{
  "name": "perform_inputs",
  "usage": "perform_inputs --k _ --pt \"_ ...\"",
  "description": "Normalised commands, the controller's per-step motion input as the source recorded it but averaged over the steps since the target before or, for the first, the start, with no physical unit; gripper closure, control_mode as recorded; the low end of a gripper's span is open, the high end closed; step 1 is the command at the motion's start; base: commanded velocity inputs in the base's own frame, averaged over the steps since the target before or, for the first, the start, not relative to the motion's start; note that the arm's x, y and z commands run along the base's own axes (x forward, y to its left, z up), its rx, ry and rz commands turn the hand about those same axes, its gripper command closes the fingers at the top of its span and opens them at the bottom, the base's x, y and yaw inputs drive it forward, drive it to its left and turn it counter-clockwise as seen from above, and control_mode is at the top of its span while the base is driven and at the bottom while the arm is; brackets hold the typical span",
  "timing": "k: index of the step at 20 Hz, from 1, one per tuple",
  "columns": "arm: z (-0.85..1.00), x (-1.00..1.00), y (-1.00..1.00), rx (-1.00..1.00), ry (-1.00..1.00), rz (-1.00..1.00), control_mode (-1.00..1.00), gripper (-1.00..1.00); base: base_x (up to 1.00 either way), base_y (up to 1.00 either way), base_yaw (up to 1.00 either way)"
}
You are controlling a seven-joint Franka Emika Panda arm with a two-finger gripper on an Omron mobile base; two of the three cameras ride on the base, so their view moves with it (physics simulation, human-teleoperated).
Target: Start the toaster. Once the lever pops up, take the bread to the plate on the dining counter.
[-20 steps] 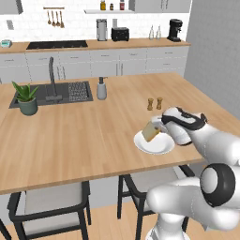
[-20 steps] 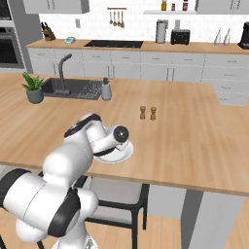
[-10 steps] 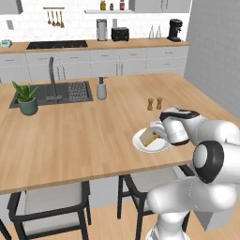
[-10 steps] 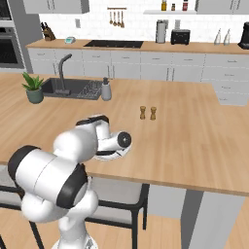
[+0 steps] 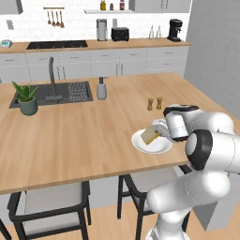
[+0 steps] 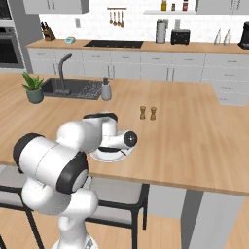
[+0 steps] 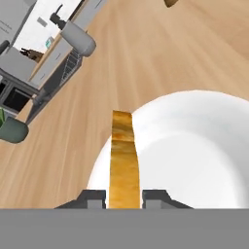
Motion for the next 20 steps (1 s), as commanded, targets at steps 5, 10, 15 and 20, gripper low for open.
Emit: perform_inputs --k 5,10,15,20 --pt "0.0 0.0 0.0 0.0 0.0 0.0 -1.0 -1.0 0.0 0.0 0.0" --pt "0.02 0.0 -0.03 0.0 0.0 -0.01 -1.0 -1.0 0.0 0.0 0.0" --pt "0.02 0.0 -0.17 -0.02 0.0 -0.09 -1.0 -1.0 0.0 0.0 0.0" --pt "0.0 0.0 -0.14 -0.11 0.0 -0.12 -1.0 -1.0 0.0 0.0 0.0"
